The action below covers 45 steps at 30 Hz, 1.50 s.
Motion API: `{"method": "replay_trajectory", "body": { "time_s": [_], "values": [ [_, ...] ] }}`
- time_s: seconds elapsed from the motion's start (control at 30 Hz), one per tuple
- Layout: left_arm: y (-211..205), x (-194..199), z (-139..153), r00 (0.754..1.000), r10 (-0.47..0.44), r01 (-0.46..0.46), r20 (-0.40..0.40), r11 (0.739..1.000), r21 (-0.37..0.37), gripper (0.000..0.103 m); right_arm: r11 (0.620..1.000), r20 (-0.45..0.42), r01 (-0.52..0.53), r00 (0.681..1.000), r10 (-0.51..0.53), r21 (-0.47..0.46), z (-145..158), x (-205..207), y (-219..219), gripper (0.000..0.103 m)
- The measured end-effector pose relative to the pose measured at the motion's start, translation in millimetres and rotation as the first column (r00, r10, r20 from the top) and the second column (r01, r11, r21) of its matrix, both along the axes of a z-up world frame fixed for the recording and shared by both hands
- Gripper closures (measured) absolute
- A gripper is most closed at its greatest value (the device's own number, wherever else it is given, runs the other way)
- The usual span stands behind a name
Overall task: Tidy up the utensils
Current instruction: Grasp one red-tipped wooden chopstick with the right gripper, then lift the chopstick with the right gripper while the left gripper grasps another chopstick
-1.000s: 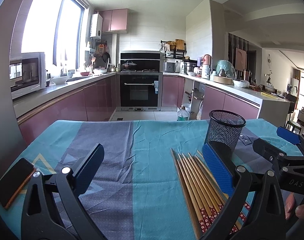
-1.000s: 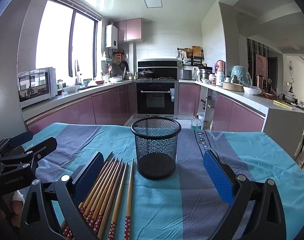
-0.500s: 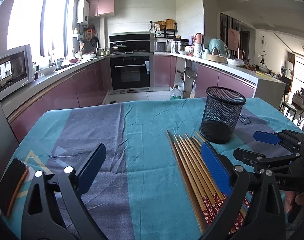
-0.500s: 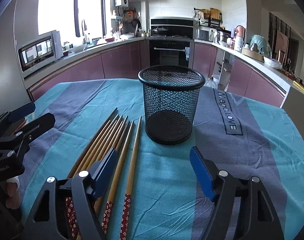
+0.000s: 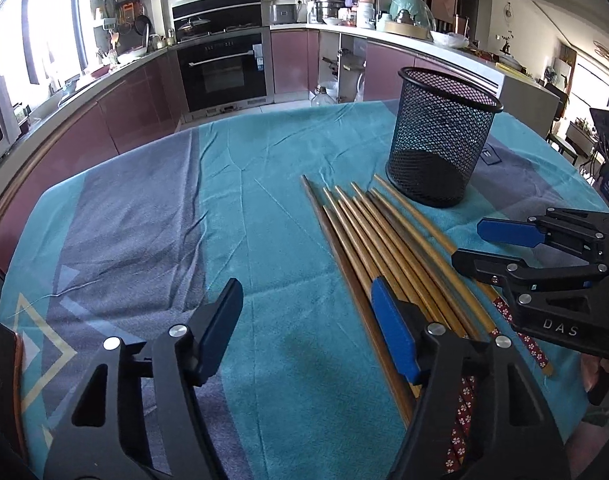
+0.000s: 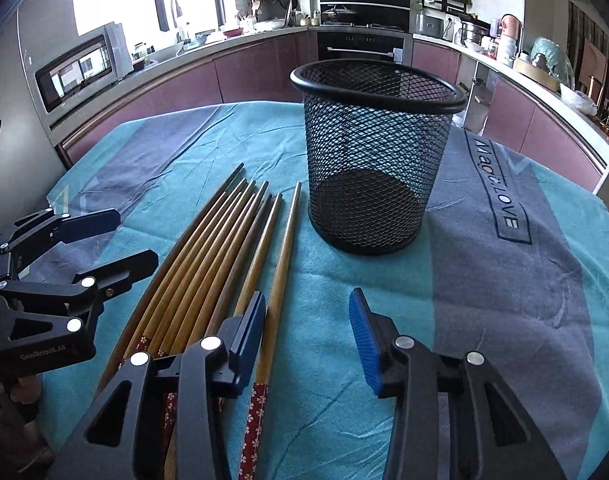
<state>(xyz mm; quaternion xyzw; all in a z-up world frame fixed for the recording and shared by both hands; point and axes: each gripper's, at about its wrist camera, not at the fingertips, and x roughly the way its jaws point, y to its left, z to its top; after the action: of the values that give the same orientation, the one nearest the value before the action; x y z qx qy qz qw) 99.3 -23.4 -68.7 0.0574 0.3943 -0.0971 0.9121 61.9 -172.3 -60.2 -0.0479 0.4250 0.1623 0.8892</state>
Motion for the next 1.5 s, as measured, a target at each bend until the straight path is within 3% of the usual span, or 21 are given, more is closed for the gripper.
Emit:
{"method": "replay_trajectory", "body": {
  "time_s": [0.07,0.23,0.37,0.47,0.63,0.73,0.83,0.9,1.0,1.13,1.27,1.37,1.5],
  "values": [
    [-1,5,-5,1.000,-0.007,0.007,-0.023,1.000,-0.005,0.050,1.000,0.003,-0.001,1.000,0.001,-0.013,0,3,2,0.069],
    [-5,11,-10,0.999,-0.031,0.030,-0.040,0.999,-0.015,0.054,0.999,0.000,-0.017,1.000,0.017,-0.028,0,8,4,0.074],
    [-11,17,-15,0.997,-0.058,0.057,-0.047,0.998,-0.026,0.064,0.999,-0.006,-0.035,0.999,0.035,-0.027,0,12,6,0.088],
    [-5,18,-12,0.996,-0.064,0.062,-0.056,0.997,-0.042,0.065,0.999,-0.012,-0.036,0.999,0.036,-0.016,1,14,4,0.097],
    [-1,20,-11,0.996,-0.051,0.048,-0.075,0.998,-0.034,0.067,1.000,-0.027,-0.030,0.999,0.030,0.007,0,17,1,0.097],
    [4,17,-8,0.994,-0.059,0.051,-0.093,0.995,-0.081,0.066,0.999,-0.024,-0.032,0.999,0.032,0.006,1,18,1,0.096],
    [3,18,-6,0.993,-0.077,0.069,-0.085,0.993,-0.093,0.056,0.999,-0.025,-0.032,0.999,0.033,0.012,0,18,1,0.096],
    [-1,19,-6,0.992,-0.092,0.084,-0.087,0.992,-0.092,0.055,0.999,-0.026,-0.034,0.999,0.035,0.016,0,19,0,0.096],
    [-6,23,-7,0.991,-0.098,0.090,-0.092,0.992,-0.089,0.057,0.999,-0.024,-0.036,0.999,0.037,0.015,-1,20,0,0.096],
    [-4,27,-7,0.990,-0.099,0.091,-0.102,0.992,-0.084,0.072,0.999,-0.023,-0.042,0.999,0.042,0.017,-1,20,0,0.096],
    [4,29,-7,0.987,-0.104,0.091,-0.120,0.989,-0.113,0.071,0.999,-0.026,-0.051,0.998,0.051,0.021,0,21,-2,0.096],
    [0,33,-7,0.988,-0.098,0.089,-0.122,0.993,-0.079,0.065,0.999,-0.028,-0.051,0.998,0.051,0.018,0,25,0,0.096],
    [-8,42,-10,0.989,-0.091,0.087,-0.115,0.995,-0.041,0.068,0.998,-0.023,-0.059,0.998,0.060,0.009,0,28,5,0.097]
  ]
}}
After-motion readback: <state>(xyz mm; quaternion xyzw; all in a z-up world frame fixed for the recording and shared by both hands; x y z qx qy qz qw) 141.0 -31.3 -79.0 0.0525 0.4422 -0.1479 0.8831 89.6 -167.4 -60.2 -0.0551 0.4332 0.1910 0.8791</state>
